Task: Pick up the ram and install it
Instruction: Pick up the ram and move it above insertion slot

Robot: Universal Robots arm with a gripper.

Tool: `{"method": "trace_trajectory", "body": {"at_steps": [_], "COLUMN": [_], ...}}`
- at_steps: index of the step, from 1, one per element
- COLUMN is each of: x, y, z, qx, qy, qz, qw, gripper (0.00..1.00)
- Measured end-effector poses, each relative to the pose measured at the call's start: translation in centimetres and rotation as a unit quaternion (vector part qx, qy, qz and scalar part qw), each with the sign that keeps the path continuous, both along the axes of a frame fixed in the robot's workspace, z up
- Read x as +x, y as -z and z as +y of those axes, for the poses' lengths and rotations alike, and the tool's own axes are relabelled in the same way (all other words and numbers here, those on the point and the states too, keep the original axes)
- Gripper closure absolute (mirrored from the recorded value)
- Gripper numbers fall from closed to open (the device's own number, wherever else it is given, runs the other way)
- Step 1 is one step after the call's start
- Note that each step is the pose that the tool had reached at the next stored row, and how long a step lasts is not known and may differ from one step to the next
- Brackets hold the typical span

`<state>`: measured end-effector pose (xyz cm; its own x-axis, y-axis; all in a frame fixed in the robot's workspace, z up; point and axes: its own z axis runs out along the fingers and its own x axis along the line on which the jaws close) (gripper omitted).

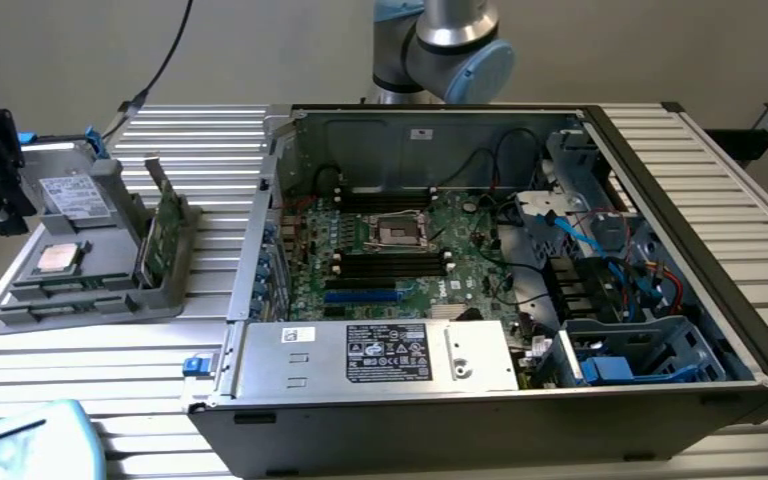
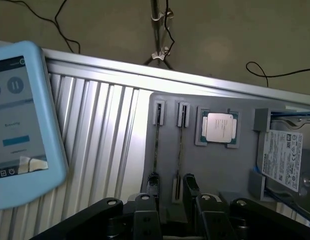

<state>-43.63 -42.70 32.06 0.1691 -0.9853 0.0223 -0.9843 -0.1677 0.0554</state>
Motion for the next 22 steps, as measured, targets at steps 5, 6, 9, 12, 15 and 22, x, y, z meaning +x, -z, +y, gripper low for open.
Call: {"method": "trace_trajectory", "body": {"at_steps": [5, 6, 9, 12, 15, 22], "x": [0.0, 0.0, 0.0, 0.0, 0.0, 0.6], "y": [0.91, 1.11, 1.64, 2.19, 2.72, 3.88], "z": [-0.52, -0.62, -0.86, -1.08, -1.27, -1.74], "qx": [0.0026, 0.0032, 0.0053, 0.0076, 0.0107, 0.0171], "qy": [-0.001, -0.001, -0.001, -0.001, -0.001, -0.001], "qz": [0.0000, -0.0001, -0.0001, -0.0001, 0.0000, -0.0001], "qw": [1.0000, 1.0000, 1.0000, 1.0000, 0.9999, 0.9999], "gripper": [0.66, 0.66, 0.66, 0.66, 0.66, 0.66]}}
